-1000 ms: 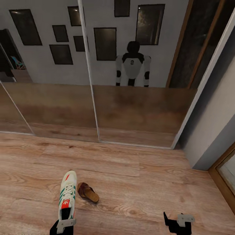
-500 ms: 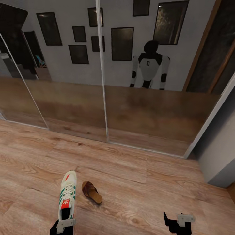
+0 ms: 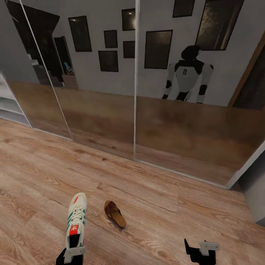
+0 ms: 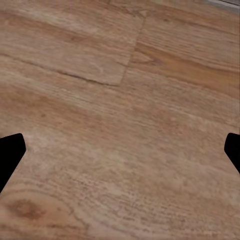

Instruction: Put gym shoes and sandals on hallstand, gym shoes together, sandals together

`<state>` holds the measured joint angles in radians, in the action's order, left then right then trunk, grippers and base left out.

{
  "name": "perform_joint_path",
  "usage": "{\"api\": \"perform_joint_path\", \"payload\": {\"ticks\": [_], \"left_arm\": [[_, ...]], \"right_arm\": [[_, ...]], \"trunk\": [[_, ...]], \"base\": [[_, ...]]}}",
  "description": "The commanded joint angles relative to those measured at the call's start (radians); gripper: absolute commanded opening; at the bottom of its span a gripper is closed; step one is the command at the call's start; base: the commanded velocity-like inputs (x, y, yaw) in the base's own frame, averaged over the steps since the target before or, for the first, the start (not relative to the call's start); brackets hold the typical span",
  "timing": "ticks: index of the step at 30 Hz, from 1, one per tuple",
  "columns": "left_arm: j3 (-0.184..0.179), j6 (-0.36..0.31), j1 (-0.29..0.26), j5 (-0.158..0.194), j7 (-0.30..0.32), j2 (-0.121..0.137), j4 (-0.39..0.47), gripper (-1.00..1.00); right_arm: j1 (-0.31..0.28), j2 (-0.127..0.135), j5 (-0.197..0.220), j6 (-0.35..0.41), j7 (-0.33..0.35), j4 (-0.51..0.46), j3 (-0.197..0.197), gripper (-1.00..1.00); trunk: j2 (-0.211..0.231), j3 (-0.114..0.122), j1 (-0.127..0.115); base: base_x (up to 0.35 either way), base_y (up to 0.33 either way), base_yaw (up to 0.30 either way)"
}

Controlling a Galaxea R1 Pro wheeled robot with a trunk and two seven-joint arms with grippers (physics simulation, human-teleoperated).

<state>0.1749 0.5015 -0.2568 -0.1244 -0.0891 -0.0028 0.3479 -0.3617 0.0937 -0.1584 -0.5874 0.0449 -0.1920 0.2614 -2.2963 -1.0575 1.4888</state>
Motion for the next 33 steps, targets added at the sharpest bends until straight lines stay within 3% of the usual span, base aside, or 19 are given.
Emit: {"api": "perform_joint_path", "payload": {"ticks": [1,33], "left_arm": [[0.002,0.003,-0.001,-0.011,-0.008,0.0,-0.001,-1.0],[0.002,0.003,-0.001,-0.011,-0.008,0.001,-0.002,-1.0]], "right_arm": [[0.0,0.0,-0.007,-0.004,0.005,0.001,0.009,1.0],[0.0,-0.002,-0.007,-0.004,0.004,0.002,0.009,1.0]], "trunk": [[0.0,-0.001,0.0],[0.0,-0.001,0.0]], "base": [[0.0,0.0,0.278],[0.0,0.0,0.278]]}}
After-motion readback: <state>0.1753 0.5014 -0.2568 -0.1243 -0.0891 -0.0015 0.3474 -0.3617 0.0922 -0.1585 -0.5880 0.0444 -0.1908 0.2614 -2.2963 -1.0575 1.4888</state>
